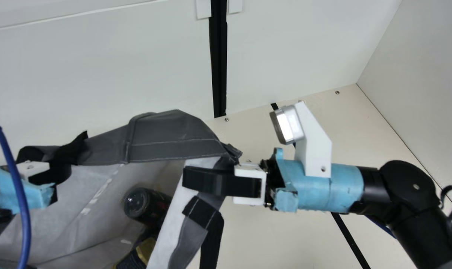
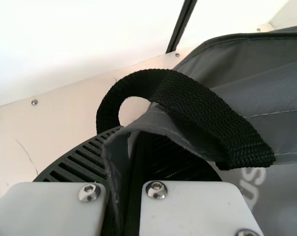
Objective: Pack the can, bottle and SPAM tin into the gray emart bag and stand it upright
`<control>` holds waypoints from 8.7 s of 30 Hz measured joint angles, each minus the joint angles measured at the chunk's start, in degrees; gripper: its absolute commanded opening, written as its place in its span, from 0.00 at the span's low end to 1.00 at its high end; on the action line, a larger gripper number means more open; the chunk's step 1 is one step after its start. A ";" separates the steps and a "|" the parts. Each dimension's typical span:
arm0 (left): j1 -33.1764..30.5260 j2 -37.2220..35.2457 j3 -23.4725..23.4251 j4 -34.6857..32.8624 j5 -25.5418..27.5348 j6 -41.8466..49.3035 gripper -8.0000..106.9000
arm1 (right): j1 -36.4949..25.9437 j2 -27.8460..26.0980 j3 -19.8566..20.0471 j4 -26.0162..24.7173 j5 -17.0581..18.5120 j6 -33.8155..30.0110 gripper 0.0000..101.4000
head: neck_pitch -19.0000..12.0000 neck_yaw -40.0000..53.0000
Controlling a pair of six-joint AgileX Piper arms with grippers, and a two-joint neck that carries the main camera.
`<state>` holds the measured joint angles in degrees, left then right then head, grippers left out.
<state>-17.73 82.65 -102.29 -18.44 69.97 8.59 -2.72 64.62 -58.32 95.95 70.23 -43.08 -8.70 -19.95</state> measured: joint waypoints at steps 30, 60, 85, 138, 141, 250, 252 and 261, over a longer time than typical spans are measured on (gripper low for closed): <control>-8.81 -7.37 4.91 -2.42 -0.05 -0.79 0.00 | -7.01 -18.13 -5.97 -20.74 0.02 28.70 0.00 | 0.00 0.09; -3.19 17.75 -14.68 -14.24 -0.02 6.89 0.00 | -13.30 -0.08 -3.75 -29.57 -0.47 -4.59 0.00 | 0.00 0.00; -5.42 38.96 -38.36 -9.49 -0.02 0.26 0.00 | -4.33 19.90 -15.88 -26.26 -8.65 -23.64 0.00 | 0.00 0.00; -6.39 30.71 -29.36 -4.58 -4.98 -2.80 0.61 | -4.83 20.77 -14.05 -25.50 -7.72 -23.29 0.00 | 0.00 0.00; -6.11 27.85 -25.11 -5.38 -7.06 -2.26 0.70 | -4.83 20.77 -14.05 -25.50 -7.72 -23.29 0.00 | 0.00 0.00; 5.02 -40.15 32.80 36.37 -7.64 -20.17 0.85 | -4.62 20.49 -13.75 -25.56 -7.84 -23.06 0.00 | 0.00 0.00; 5.02 -40.15 32.80 36.37 -7.64 -20.17 0.85 | -4.94 19.31 -13.68 -27.02 -7.67 -21.95 0.00 | 0.00 0.09; 5.02 -40.15 32.80 36.37 -7.64 -20.17 0.85 | -10.20 18.68 -16.03 -29.23 -5.17 -21.94 0.00 | 0.00 0.09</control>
<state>-12.72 42.50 -69.49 17.93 62.33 -11.58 -12.92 83.29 -74.35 66.72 65.06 -65.03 -8.70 -19.86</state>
